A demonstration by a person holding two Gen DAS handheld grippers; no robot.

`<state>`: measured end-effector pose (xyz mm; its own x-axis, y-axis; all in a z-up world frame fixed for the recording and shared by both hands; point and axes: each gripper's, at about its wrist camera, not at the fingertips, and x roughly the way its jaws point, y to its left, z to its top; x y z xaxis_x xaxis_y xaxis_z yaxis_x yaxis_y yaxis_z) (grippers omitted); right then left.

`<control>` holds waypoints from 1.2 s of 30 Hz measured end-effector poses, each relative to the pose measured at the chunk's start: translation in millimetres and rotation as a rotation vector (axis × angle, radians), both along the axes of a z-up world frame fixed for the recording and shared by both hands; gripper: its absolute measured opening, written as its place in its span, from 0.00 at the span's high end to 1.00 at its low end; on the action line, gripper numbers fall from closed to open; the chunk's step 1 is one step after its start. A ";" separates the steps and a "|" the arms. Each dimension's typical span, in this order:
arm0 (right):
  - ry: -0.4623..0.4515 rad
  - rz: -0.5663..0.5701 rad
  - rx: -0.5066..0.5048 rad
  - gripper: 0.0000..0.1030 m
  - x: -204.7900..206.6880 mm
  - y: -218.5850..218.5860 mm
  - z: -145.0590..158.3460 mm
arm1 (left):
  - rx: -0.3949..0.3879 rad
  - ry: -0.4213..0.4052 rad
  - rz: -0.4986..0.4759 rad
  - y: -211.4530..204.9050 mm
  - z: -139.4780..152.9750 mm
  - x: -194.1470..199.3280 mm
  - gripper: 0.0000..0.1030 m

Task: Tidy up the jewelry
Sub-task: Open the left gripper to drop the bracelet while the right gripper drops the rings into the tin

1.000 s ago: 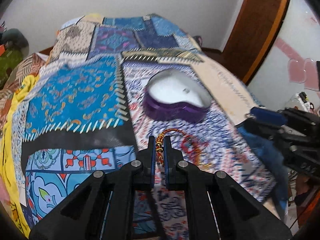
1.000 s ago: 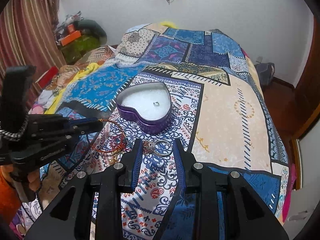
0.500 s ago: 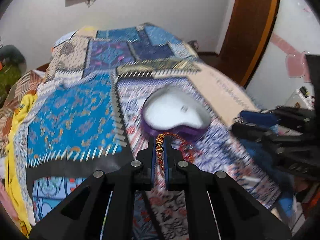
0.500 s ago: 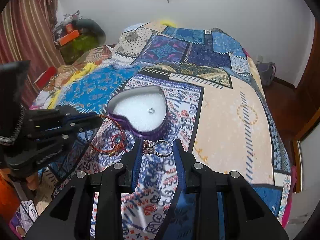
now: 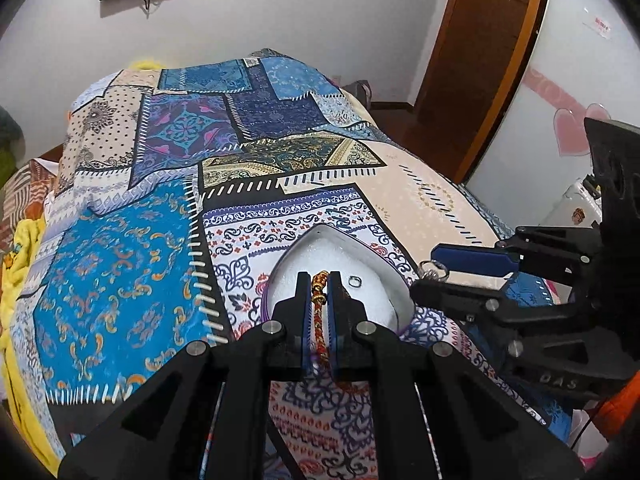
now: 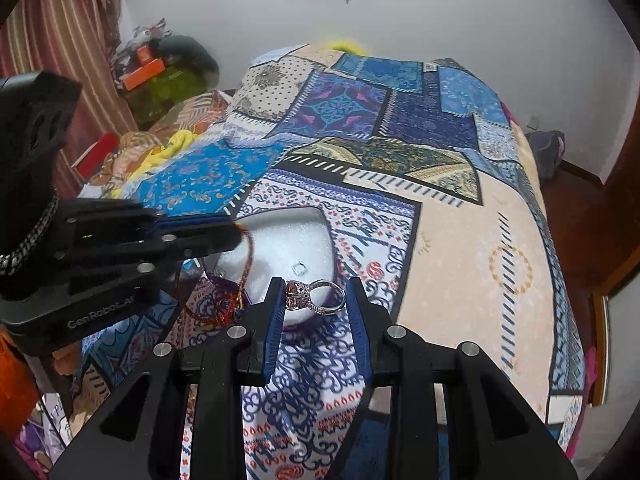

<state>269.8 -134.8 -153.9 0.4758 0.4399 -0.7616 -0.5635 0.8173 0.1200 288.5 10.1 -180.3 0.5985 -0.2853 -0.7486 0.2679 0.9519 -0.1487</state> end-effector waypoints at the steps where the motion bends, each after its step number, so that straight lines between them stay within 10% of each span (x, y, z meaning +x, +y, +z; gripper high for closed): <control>1: 0.002 0.009 -0.007 0.73 1.2 3.0 -1.1 | 0.000 0.010 -0.001 0.7 -1.6 4.3 0.94; 36: 0.003 0.033 -0.033 0.72 -4.0 2.6 9.9 | 0.015 -0.005 0.063 24.5 9.9 -31.6 0.75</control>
<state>265.8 -132.2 -143.9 0.4591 0.4300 -0.7774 -0.5903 0.8016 0.0949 256.9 34.6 -170.4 0.6183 -0.2360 -0.7496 0.2083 0.9689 -0.1333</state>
